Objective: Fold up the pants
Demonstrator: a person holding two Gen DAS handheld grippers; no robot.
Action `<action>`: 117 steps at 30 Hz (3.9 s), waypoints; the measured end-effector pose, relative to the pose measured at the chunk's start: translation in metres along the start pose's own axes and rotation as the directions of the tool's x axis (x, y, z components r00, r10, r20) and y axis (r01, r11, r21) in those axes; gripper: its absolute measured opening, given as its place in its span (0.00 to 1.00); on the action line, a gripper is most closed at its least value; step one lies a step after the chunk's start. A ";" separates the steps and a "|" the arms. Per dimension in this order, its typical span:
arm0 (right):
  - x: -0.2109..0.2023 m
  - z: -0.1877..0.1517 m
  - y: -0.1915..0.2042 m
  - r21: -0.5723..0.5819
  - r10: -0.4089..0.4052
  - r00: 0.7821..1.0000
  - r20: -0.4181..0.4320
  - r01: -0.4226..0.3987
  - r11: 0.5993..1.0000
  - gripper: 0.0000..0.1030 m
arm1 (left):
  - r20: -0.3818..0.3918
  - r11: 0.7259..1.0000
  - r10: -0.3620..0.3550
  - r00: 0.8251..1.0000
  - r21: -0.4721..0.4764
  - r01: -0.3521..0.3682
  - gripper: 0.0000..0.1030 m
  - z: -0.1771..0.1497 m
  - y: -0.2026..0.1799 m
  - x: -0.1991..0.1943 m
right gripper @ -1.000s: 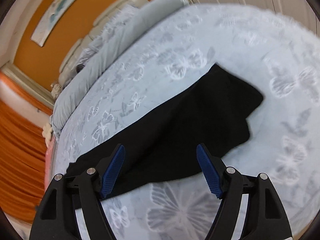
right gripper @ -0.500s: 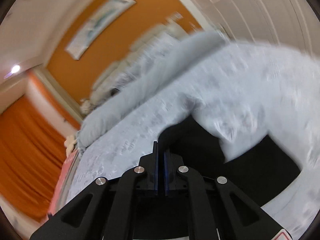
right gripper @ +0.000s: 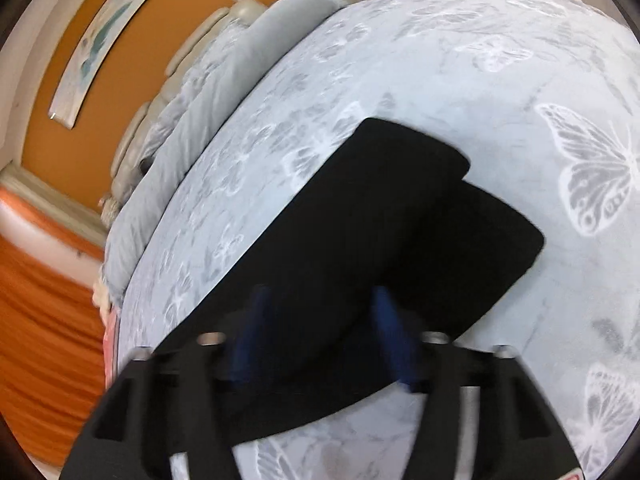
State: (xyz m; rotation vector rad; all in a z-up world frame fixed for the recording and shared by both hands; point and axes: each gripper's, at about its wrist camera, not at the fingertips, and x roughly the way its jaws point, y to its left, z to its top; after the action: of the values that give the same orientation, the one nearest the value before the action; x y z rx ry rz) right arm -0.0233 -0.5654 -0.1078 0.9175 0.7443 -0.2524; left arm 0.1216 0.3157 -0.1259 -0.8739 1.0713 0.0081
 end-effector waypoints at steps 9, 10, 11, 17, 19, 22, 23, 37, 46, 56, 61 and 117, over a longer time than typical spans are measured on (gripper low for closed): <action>-0.043 0.015 0.021 0.001 0.191 0.972 0.136 -0.193 0.981 0.05 | 0.122 0.974 -0.218 0.968 0.096 0.207 0.06 0.004 -0.030 -0.052; -0.053 0.012 0.028 -0.039 0.167 0.975 0.146 -0.163 0.986 0.05 | 0.139 0.974 -0.216 0.966 0.102 0.203 0.06 0.005 -0.029 -0.057; -0.057 0.007 0.031 -0.070 0.103 0.983 0.150 -0.093 0.993 0.06 | 0.156 0.986 -0.158 0.975 0.086 0.146 0.06 0.009 -0.022 -0.058; -0.065 -0.011 0.022 0.026 -0.279 0.951 0.136 0.278 0.960 0.27 | -0.032 0.977 -0.033 0.999 -0.213 0.026 0.09 0.010 0.044 -0.015; -0.089 -0.013 0.028 0.076 -0.297 0.926 0.231 0.288 0.955 0.50 | 0.006 0.986 -0.016 1.000 -0.168 0.017 0.12 0.008 0.036 -0.031; -0.112 -0.020 0.063 0.013 -0.259 0.890 0.374 0.274 0.962 0.55 | 0.147 0.995 0.094 0.985 -0.028 -0.091 0.29 0.005 0.009 -0.062; -0.110 -0.022 0.080 -0.062 -0.212 0.898 0.386 0.254 0.965 0.55 | 0.203 0.992 0.124 0.971 -0.004 -0.126 0.39 0.001 0.000 -0.072; 0.143 -0.205 0.385 -0.790 0.037 0.949 -0.314 -0.283 0.543 0.59 | 0.308 0.932 0.246 0.919 0.185 -0.311 0.72 -0.031 -0.079 -0.047; 0.235 -0.225 0.450 -0.803 0.012 0.948 -0.318 -0.276 0.528 0.04 | 0.274 0.904 0.320 0.907 0.199 -0.378 0.72 -0.020 -0.074 -0.022; 0.161 -0.174 0.411 -0.775 0.084 0.975 -0.207 -0.216 0.594 0.48 | 0.268 0.786 0.461 0.846 0.320 -0.529 0.74 -0.028 -0.086 0.009; 0.089 -0.148 0.322 -0.706 0.018 0.972 -0.235 -0.183 0.684 0.50 | 0.230 0.777 0.498 0.836 0.308 -0.548 0.77 -0.030 -0.079 0.013; -0.012 0.025 0.033 -0.416 -0.384 0.904 0.187 0.427 0.803 0.05 | 0.417 0.683 0.437 0.797 0.422 -0.596 0.90 -0.111 -0.170 0.023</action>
State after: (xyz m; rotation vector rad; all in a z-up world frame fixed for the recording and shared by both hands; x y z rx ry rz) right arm -0.0037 -0.5666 -0.0696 0.2911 0.8630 -0.4772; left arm 0.1178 0.1228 -0.0594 -0.0204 0.9450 0.2988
